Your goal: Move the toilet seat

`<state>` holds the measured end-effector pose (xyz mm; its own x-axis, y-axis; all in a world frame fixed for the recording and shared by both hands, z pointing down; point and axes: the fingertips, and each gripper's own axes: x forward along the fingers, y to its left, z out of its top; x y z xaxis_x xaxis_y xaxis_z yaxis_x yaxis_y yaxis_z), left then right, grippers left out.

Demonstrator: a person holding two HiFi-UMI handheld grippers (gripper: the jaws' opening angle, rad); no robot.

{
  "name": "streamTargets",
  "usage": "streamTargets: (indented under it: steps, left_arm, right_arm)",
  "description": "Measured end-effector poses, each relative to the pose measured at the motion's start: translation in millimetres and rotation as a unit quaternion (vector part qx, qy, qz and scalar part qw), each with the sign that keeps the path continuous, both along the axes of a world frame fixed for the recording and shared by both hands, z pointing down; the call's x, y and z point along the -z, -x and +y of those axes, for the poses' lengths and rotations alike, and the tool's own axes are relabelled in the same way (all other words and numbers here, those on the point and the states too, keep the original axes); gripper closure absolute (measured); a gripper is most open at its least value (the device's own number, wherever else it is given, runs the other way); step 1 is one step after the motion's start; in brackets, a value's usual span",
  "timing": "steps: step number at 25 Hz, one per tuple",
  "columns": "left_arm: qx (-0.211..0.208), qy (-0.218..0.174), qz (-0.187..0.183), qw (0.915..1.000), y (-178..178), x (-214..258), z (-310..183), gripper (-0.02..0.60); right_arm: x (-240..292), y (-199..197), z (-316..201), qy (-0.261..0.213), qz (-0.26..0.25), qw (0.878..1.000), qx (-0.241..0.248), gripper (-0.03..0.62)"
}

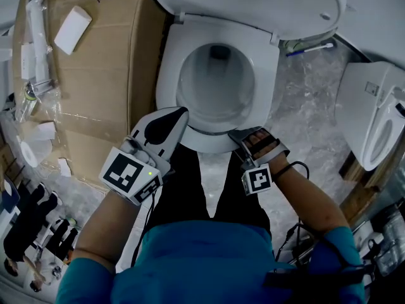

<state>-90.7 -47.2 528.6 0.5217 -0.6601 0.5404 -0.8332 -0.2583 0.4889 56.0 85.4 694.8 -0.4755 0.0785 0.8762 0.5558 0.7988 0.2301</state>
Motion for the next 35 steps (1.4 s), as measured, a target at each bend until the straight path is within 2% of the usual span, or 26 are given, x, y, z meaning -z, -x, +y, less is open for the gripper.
streamTargets:
  steps: [3,6,10,20,35]
  left_arm:
    - [0.003,-0.003,0.0,1.0,1.3,5.3,-0.6,0.59]
    - [0.006,-0.006,0.001,1.0,2.4,10.0,0.1,0.59]
    - [0.008,-0.012,-0.003,0.9999,2.8,15.8,2.7,0.589]
    - [0.025,-0.026,-0.004,0.9993,10.4,33.2,8.1,0.589]
    - [0.044,-0.022,-0.002,0.9988,24.3,41.7,21.9,0.59]
  right_arm:
    - [2.7,-5.1,-2.2,-0.015,0.002,1.0,0.009,0.388]
    - [15.5,-0.8,-3.1,-0.003,-0.007,1.0,-0.006,0.393]
    - [26.1,-1.8,-13.7,-0.032,-0.018,0.999,-0.011,0.404]
    - [54.8,0.0,-25.9,-0.035,-0.036,0.998,-0.049,0.425]
    - [90.1,2.0,-44.2,-0.044,-0.063,0.992,-0.098,0.462]
